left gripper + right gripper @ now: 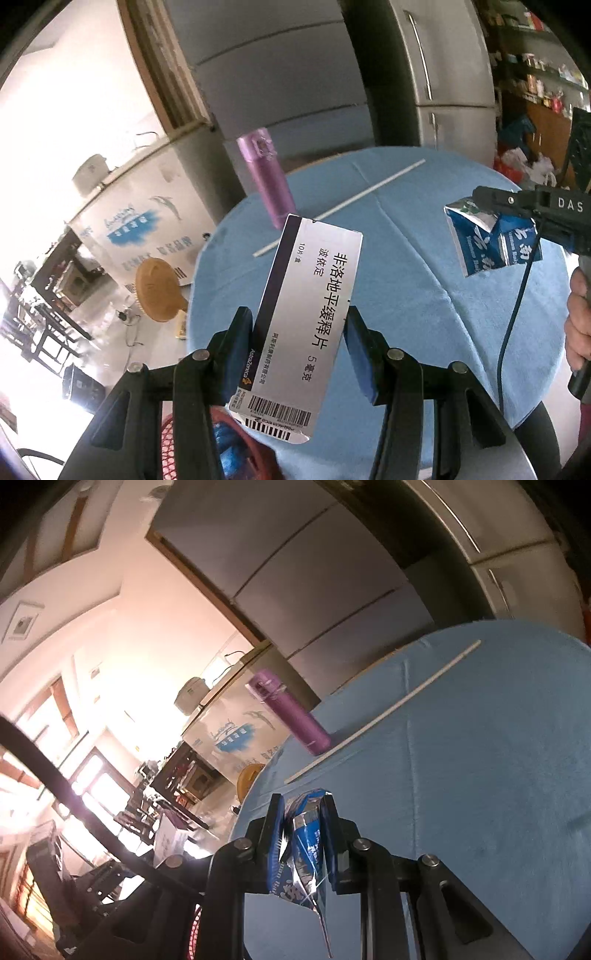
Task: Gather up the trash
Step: 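Carry the medicine box and milk carton with both tools over the red basket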
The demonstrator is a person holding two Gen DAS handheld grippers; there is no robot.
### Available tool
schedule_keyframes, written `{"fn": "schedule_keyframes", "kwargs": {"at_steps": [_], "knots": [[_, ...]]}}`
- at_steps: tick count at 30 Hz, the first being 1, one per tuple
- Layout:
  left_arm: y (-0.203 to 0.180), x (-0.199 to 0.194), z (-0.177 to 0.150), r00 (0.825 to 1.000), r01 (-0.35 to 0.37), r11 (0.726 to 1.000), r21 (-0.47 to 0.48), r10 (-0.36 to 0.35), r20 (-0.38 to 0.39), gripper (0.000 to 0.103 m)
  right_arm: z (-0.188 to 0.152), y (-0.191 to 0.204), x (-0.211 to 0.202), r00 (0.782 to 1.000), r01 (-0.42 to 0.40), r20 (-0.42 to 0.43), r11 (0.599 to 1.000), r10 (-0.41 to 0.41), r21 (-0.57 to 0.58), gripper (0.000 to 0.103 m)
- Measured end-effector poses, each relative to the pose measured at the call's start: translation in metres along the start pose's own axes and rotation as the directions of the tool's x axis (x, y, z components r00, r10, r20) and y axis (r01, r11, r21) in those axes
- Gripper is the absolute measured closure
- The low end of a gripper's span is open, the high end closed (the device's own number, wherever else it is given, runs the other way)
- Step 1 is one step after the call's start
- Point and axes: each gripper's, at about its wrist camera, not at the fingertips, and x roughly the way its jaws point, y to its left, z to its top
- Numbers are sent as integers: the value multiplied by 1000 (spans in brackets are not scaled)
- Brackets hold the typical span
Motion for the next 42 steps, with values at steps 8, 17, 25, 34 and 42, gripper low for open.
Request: {"fn": "schedule_keyframes", "kwargs": {"at_steps": [8, 17, 25, 34, 42], "knots": [[20, -38, -19, 998, -56, 997, -43, 58, 35, 51, -17, 42, -6, 999, -28, -26, 998, 26, -61, 81], [48, -57, -38, 993, -104, 990, -91, 109, 54, 51, -31, 83, -2, 997, -68, -54, 990, 62, -126, 82], [72, -60, -51, 988, -141, 981, -132, 148, 50, 51, -41, 107, 8, 993, -92, -87, 982, 79, -163, 81], [97, -54, -67, 982, -181, 967, -178, 186, 12, 51, -53, 127, 24, 987, -125, -126, 975, 102, -186, 82], [111, -55, -75, 975, -220, 954, -203, 224, -2, 51, -62, 144, 28, 981, -157, -147, 966, 128, -207, 82]]}}
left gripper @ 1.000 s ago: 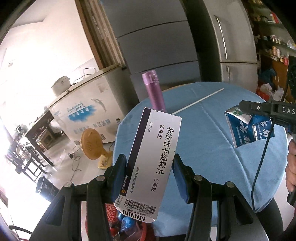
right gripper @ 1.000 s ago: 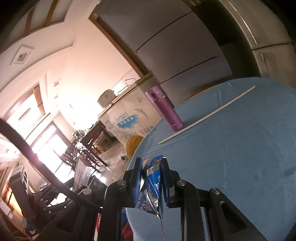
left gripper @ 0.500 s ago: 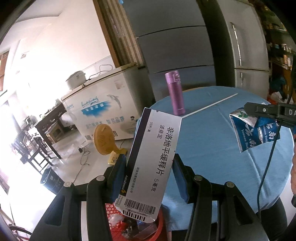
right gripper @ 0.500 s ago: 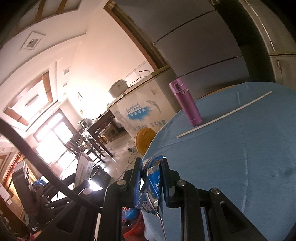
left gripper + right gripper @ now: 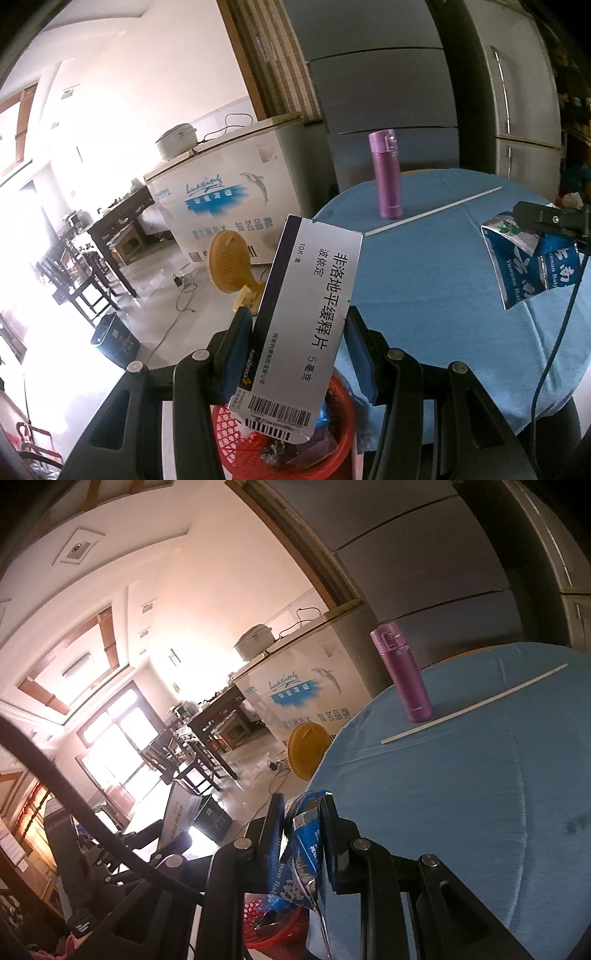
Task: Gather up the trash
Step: 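Carry the medicine box and milk carton with both tools over the red basket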
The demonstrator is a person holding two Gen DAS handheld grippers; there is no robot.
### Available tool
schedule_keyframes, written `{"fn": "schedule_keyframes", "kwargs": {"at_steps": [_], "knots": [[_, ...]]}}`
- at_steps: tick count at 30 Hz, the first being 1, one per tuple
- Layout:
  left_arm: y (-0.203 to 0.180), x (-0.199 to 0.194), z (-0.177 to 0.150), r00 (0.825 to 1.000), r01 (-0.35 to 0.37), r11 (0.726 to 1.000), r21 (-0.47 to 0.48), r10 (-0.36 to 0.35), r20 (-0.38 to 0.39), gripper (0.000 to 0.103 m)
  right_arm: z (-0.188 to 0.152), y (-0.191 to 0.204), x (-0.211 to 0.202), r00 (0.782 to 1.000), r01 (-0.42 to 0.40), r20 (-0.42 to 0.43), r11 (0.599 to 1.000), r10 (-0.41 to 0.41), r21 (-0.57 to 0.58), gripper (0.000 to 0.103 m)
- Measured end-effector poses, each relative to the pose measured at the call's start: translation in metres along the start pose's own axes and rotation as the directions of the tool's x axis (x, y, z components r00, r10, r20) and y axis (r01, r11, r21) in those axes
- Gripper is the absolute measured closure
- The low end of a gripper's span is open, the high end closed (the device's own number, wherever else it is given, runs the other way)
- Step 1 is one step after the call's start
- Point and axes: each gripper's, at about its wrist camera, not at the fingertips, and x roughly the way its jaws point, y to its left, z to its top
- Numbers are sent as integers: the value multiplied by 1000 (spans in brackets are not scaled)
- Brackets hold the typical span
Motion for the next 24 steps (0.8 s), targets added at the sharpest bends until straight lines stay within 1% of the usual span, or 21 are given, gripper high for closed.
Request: {"fn": "schedule_keyframes", "kwargs": {"at_steps": [9, 24], "knots": [[12, -1, -4, 1000, -28, 999, -19, 28, 0, 51, -3, 13, 9, 999, -27, -19, 1000, 26, -12, 82], [20, 4, -8, 998, -56, 998, -39, 56, -12, 51, -10, 27, 32, 997, -50, -60, 998, 49, -26, 82]]}}
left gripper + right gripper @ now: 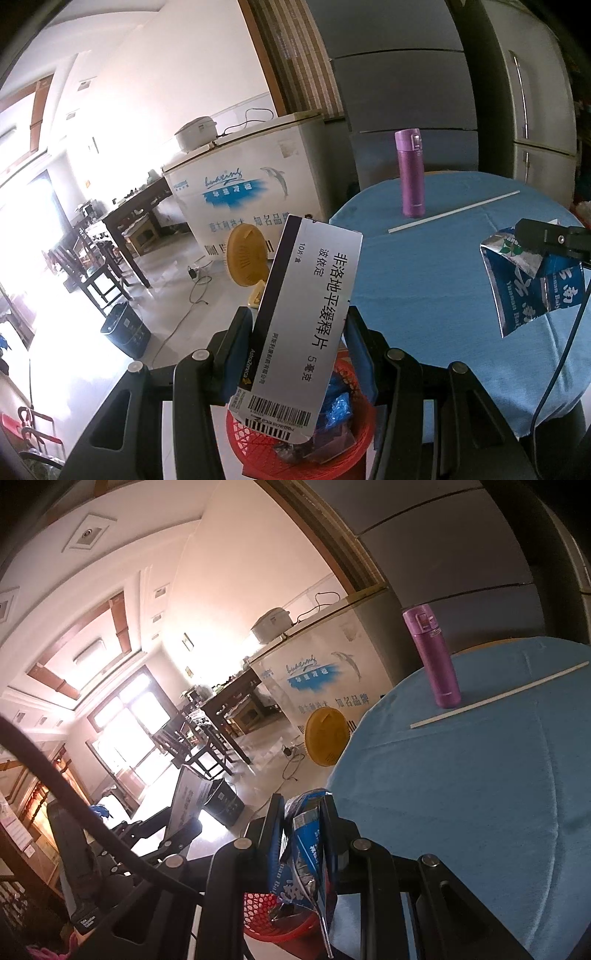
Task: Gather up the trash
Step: 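Carry the medicine box and milk carton with both tools over the red basket, then open both tools to drop the box and carton into the basket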
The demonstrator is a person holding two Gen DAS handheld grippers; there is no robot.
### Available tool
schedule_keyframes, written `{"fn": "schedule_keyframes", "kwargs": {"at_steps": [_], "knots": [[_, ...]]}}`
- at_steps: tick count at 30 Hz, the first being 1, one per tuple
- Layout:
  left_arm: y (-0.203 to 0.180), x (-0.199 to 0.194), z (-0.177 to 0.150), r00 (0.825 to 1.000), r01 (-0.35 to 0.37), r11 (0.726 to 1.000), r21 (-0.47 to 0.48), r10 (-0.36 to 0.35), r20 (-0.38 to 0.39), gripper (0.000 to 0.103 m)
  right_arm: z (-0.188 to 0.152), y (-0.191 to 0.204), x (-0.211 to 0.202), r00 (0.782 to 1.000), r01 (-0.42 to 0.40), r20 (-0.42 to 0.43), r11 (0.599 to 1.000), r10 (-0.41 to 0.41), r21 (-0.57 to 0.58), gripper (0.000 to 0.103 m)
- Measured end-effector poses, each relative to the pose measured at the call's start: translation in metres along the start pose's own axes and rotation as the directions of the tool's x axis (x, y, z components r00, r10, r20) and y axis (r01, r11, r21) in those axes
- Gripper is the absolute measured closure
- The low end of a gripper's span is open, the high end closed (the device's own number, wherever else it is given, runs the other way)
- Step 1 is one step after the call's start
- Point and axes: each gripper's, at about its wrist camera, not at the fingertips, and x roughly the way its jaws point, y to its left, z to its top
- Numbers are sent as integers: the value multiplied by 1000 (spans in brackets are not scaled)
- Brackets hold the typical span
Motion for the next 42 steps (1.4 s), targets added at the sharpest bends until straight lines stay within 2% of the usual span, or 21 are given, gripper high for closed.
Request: {"fn": "schedule_keyframes", "kwargs": {"at_steps": [42], "knots": [[22, 30, -21, 994, -72, 996, -51, 67, -83, 51, -14, 52, 79, 992, -32, -128, 992, 16, -124, 81]]}}
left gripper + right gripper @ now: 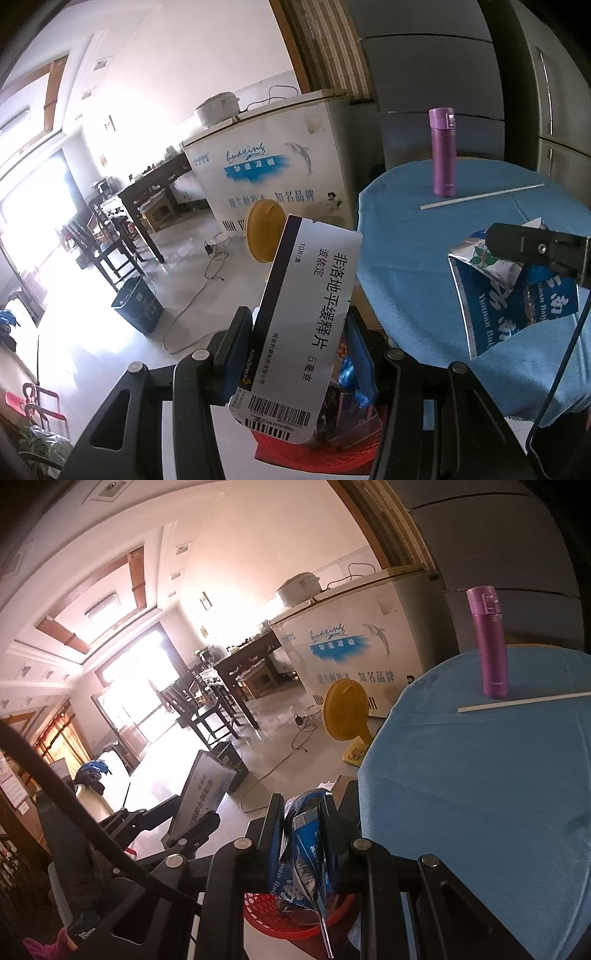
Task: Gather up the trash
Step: 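Open both tools to drop the box and carton into the basket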
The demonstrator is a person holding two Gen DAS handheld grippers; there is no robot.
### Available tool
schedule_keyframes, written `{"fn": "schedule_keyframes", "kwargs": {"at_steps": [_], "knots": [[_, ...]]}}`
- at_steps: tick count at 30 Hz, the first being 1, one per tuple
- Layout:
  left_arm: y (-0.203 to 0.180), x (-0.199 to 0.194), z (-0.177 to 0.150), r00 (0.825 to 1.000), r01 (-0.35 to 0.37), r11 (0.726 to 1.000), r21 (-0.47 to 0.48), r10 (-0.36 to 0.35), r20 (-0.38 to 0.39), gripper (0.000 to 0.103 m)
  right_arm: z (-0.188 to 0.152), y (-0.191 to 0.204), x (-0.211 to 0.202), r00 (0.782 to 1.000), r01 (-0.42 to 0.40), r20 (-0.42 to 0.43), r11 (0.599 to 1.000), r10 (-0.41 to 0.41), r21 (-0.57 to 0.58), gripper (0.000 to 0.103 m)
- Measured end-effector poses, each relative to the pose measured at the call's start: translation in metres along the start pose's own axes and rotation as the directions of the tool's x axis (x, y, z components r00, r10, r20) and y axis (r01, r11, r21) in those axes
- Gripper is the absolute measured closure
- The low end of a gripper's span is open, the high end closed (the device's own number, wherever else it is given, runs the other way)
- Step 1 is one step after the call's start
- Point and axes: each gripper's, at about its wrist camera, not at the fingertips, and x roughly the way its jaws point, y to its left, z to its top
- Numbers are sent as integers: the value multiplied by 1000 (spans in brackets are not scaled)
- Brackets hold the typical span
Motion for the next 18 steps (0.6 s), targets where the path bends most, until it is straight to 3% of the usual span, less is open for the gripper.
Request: {"fn": "schedule_keyframes", "kwargs": {"at_steps": [12, 18], "knots": [[6, 24, -13, 998, -15, 1000, -11, 14, -62, 51, -11, 5, 49, 995, 36, -93, 999, -38, -24, 81], [11, 50, -28, 990, 5, 1000, -26, -8, -139, 49, -18, 3, 86, 987, 56, -150, 998, -58, -18, 81]]}}
